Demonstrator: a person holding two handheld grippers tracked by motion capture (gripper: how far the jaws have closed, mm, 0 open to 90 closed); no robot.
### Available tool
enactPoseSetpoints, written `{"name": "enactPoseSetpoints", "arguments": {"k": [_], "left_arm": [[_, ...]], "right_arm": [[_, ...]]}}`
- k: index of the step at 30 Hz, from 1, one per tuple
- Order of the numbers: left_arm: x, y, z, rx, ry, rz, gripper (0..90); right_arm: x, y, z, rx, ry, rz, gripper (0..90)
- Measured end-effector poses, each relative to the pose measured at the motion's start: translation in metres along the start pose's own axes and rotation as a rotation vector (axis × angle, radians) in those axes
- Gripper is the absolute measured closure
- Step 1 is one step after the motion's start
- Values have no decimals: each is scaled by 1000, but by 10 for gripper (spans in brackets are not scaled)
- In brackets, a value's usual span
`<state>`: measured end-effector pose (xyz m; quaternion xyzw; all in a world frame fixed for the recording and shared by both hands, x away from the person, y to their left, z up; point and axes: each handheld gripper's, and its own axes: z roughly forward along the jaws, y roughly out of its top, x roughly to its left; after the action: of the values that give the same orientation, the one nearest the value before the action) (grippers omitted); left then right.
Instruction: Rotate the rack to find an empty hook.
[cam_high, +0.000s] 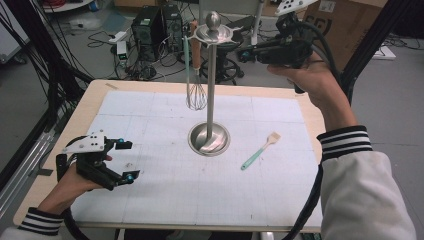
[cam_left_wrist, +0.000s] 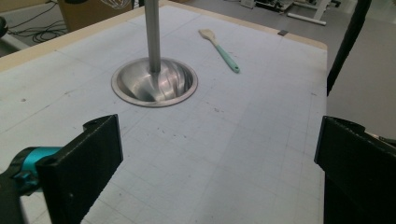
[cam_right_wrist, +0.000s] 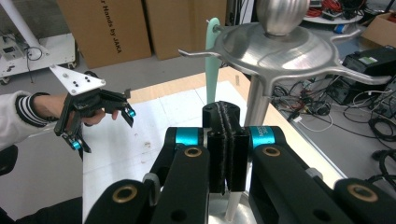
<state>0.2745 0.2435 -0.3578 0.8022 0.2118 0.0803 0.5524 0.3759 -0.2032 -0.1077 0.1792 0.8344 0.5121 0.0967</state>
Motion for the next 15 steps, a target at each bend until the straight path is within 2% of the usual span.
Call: {"name": "enactPoseSetpoints", "arguments": {"k": [15], "left_arm": [[2,0,-1,-2,3,-5,17]], "right_arm": [[-11,-5,-11,-5,-28,24,892]]}}
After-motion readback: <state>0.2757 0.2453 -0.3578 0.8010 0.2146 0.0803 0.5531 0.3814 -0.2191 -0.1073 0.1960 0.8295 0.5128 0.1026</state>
